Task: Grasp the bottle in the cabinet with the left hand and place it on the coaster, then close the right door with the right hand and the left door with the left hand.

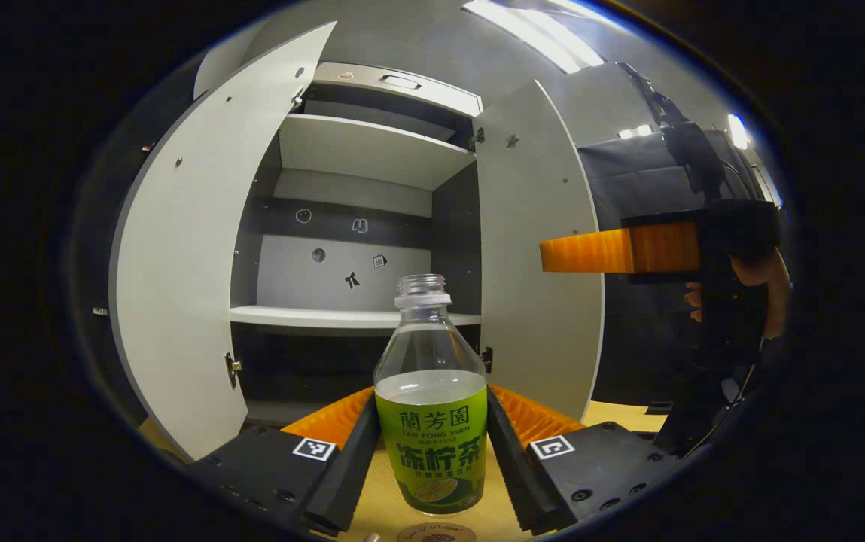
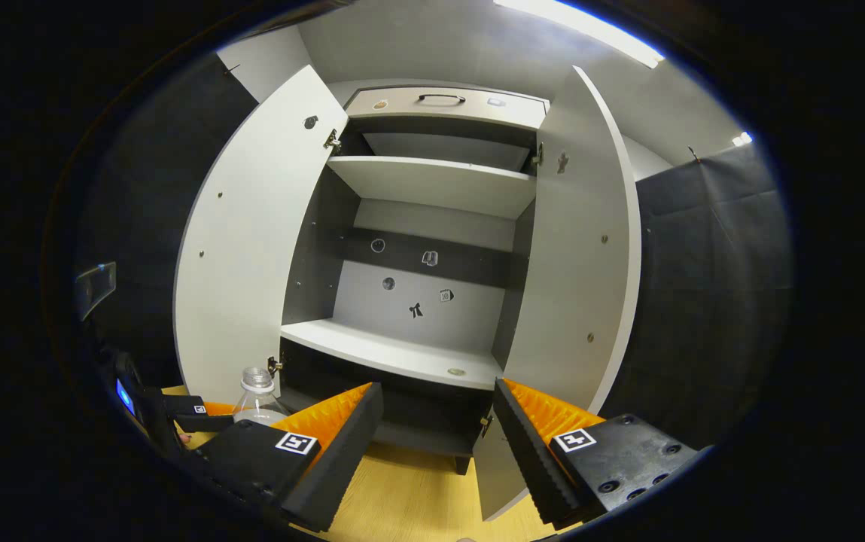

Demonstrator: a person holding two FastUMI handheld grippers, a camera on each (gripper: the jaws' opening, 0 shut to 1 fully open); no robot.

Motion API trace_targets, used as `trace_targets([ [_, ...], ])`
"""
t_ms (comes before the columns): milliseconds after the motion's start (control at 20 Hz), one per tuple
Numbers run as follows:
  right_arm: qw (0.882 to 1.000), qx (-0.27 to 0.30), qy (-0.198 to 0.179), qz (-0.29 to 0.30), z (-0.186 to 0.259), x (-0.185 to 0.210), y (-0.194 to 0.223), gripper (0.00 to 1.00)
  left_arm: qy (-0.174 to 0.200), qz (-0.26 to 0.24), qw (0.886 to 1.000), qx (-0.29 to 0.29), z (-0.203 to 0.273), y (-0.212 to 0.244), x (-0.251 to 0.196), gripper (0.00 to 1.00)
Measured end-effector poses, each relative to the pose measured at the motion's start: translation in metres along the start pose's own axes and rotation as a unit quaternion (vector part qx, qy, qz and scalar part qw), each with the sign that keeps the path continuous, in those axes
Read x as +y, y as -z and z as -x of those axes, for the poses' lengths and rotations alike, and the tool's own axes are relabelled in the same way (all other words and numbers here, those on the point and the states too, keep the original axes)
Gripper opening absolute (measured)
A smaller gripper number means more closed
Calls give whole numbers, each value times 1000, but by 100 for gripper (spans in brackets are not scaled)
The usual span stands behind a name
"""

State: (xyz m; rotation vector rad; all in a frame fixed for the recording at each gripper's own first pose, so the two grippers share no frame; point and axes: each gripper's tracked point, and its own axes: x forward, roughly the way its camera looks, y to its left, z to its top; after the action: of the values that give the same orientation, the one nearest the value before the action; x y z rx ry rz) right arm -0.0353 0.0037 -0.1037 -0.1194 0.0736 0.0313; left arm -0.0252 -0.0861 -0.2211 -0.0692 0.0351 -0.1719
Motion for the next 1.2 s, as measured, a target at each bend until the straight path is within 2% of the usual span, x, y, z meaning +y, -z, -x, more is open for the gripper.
trace_targets([
  [300, 999, 40, -10, -4, 9, 0, 53, 98, -10, -18, 1000, 7, 9, 53, -3, 79],
  [700, 997, 64, -30, 5, 17, 10, 96, 98, -23, -4, 1000, 17, 19, 114, -1, 79],
  [1000, 995, 93, -32, 2, 20, 16, 127, 98, -28, 2, 999, 22, 24, 135, 4, 80],
  [1200, 994, 109, -29, 4, 20, 17, 141, 98, -21, -23, 999, 18, 25, 142, 0, 81],
])
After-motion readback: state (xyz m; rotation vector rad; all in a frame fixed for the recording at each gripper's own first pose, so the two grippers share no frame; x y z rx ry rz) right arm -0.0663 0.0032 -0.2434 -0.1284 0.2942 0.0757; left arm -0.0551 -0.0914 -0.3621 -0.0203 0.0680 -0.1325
